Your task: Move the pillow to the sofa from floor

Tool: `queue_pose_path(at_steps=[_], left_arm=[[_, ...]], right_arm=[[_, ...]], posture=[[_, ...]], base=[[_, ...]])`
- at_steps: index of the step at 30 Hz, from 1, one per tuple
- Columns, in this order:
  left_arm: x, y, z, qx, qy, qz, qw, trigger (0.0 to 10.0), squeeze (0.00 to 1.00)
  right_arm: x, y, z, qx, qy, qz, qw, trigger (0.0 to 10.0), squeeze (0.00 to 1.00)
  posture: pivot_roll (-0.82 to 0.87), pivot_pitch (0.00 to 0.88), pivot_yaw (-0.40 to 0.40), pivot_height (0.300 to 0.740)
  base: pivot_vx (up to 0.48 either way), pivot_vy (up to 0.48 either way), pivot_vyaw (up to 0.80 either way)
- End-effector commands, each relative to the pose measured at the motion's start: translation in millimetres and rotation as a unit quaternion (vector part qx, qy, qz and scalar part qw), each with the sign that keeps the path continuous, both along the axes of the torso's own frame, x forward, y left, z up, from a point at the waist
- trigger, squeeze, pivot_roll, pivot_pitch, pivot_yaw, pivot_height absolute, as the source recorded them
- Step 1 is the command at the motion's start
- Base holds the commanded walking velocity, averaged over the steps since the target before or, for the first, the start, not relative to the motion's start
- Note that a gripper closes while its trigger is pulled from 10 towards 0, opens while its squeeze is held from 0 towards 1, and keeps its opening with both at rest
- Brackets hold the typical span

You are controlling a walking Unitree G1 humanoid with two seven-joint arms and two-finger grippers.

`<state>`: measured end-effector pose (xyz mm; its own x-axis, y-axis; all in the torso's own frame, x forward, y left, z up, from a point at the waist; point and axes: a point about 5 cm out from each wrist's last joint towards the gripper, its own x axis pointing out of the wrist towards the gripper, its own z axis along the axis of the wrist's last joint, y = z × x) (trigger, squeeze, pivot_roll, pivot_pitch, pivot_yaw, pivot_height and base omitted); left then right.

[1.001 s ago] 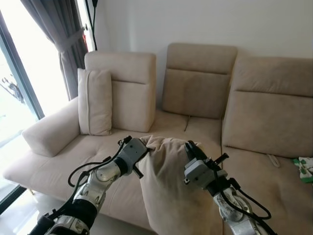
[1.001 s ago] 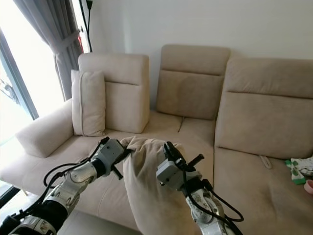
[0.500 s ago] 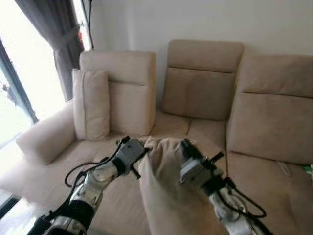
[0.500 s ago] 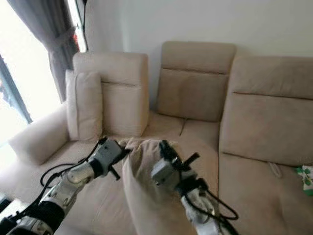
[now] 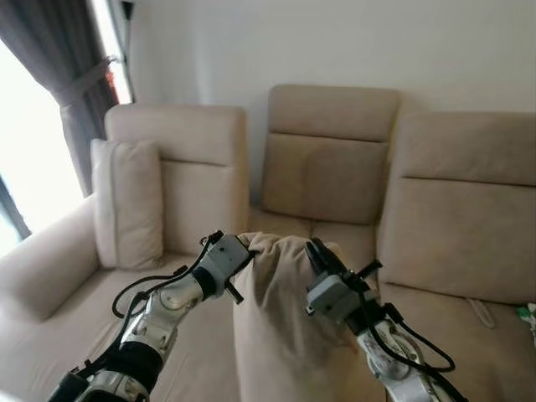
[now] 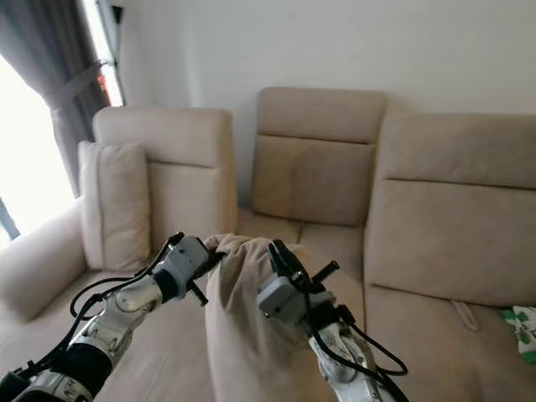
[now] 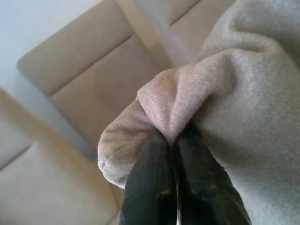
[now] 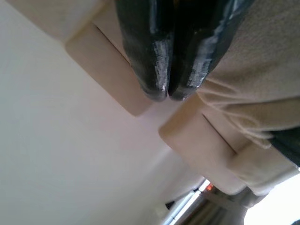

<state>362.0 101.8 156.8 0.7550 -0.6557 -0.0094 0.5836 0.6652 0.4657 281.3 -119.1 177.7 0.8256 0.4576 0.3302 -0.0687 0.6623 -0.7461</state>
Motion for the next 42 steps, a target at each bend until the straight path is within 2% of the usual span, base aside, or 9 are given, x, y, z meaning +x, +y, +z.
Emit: queue_pose_path(at_steps=[1, 8, 15, 35, 36, 37, 38, 39, 42], left_arm=[[-1.6, -13.0, 15.5, 0.000, -0.040, -0.039, 0.998, 10.0, 0.00], [1.0, -21.6, 25.4, 0.037, -0.067, -0.054, 0.996, 10.0, 0.00], [1.7, -49.0, 31.3, 0.103, -0.084, -0.094, 0.987, 10.0, 0.00], [-5.1, -75.2, 28.9, 0.112, -0.097, -0.139, 0.979, 10.0, 0.00], [-4.8, -74.8, 30.0, 0.106, -0.097, -0.138, 0.980, 10.0, 0.20], [-4.8, -74.8, 30.0, 0.106, -0.097, -0.138, 0.980, 10.0, 0.20], [-4.4, -74.2, 31.4, 0.099, -0.097, -0.137, 0.981, 10.0, 1.00], [-4.2, -73.4, 33.0, 0.092, -0.098, -0.136, 0.982, 10.0, 1.00], [-3.5, -72.5, 35.8, 0.087, -0.108, -0.130, 0.982, 10.0, 1.00]], right_arm=[[0.4, 5.9, 3.3, 0.003, -0.005, 0.011, 1.000, 10.0, 0.00], [12.1, -14.5, 4.3, 0.058, 0.024, -0.063, 0.996, 10.0, 0.00], [24.3, -51.8, -3.7, 0.194, 0.091, -0.181, 0.960, 10.0, 0.00], [22.0, -55.0, -1.2, 0.191, 0.097, -0.214, 0.953, 10.0, 0.00], [22.2, -54.9, -0.5, 0.191, 0.097, -0.213, 0.953, 10.0, 0.07], [22.2, -54.9, -0.5, 0.191, 0.097, -0.213, 0.953, 10.0, 0.07], [22.4, -54.7, 0.1, 0.190, 0.096, -0.212, 0.954, 10.0, 0.28], [22.6, -54.3, 0.8, 0.190, 0.094, -0.211, 0.954, 10.0, 1.00], [23.1, -53.6, 2.1, 0.187, 0.092, -0.209, 0.955, 10.0, 1.00]], posture=[[-0.07, 0.000, 0.071, 0.740], [-0.08, 0.000, 0.076, 0.740], [-0.08, 0.000, 0.086, 0.740], [-0.10, 0.000, 0.097, 0.740], [-0.10, 0.000, 0.096, 0.740], [-0.10, 0.000, 0.096, 0.740], [-0.10, 0.000, 0.095, 0.740], [-0.10, 0.000, 0.094, 0.740], [-0.09, 0.000, 0.091, 0.740]], base=[[0.000, 0.000, 0.00], [0.000, 0.000, 0.00], [0.000, 0.000, 0.00], [0.000, 0.000, 0.00], [0.000, 0.000, 0.00], [0.000, 0.000, 0.00], [0.000, 0.000, 0.00], [0.000, 0.000, 0.00], [0.000, 0.000, 0.00]])
